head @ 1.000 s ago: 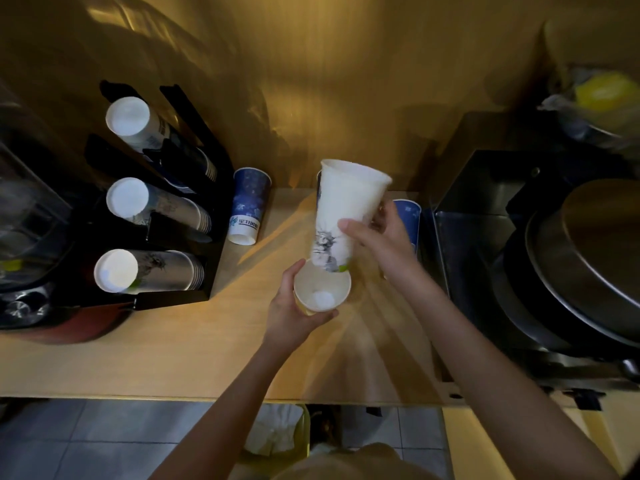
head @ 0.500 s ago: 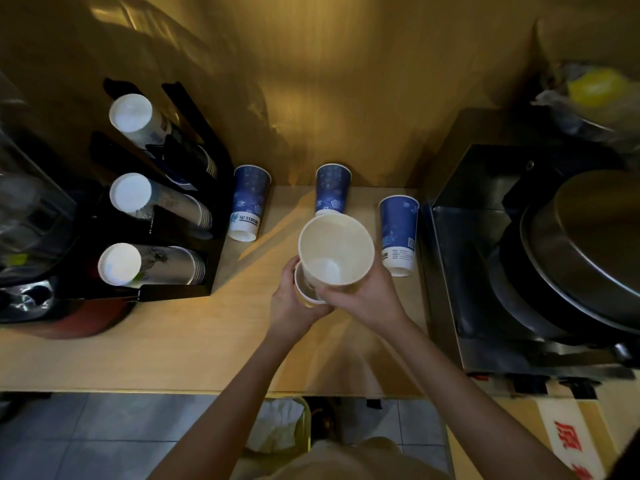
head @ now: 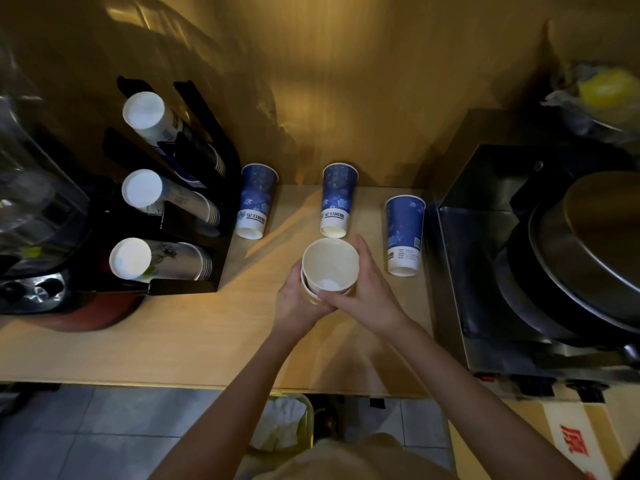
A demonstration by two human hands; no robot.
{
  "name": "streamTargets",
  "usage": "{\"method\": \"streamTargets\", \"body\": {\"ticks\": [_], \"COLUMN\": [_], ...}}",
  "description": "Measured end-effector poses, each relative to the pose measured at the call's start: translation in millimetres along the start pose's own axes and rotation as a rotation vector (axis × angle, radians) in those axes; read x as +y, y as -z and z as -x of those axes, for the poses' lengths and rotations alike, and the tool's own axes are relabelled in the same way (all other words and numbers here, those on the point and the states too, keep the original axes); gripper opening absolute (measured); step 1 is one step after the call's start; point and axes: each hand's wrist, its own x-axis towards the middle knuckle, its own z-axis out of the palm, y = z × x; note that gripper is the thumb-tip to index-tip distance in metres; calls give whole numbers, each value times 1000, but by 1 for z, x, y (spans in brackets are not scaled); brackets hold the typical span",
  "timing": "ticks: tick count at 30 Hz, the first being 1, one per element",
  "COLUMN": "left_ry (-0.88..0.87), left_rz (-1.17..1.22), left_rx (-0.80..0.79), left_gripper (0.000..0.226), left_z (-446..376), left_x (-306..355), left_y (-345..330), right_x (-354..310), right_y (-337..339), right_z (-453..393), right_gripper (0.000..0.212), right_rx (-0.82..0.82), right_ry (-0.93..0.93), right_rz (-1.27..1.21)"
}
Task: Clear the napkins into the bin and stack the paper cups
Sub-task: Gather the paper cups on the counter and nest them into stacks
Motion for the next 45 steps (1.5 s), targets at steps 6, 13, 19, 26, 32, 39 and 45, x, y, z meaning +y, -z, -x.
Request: {"method": "streamTargets", "body": {"ticks": [6,13,19,26,32,39,45], "left_ry": [24,32,37,-118,-192,-247,-272], "left_rz": [-5,-16,-38,-122,-185,-228,-292], "left_rx": [-18,-34,-78,-193,-314,-356,-388], "left_gripper": [94,94,101,111,105,95,97], "left_z": [2,3,-2,-14,-15,-14,-12], "left_x": [1,5,13,40,60,58,60], "left_y": [0,2,4,-10,-50,-75,-82], "right_x": [6,9,4,11,37,51,55], "right_y": [-3,1,11,44,78,86,97], "right_z": [6,2,-7,-1,16,31,35], "right_gripper": [102,95,83,86,86,89,84], "right_rx": [-99,-19,-5,57,146,196,164], "right_ry": [6,23,31,-28,-104,-143,-163], "right_rz": [189,151,78,-26,-39,59,102]}}
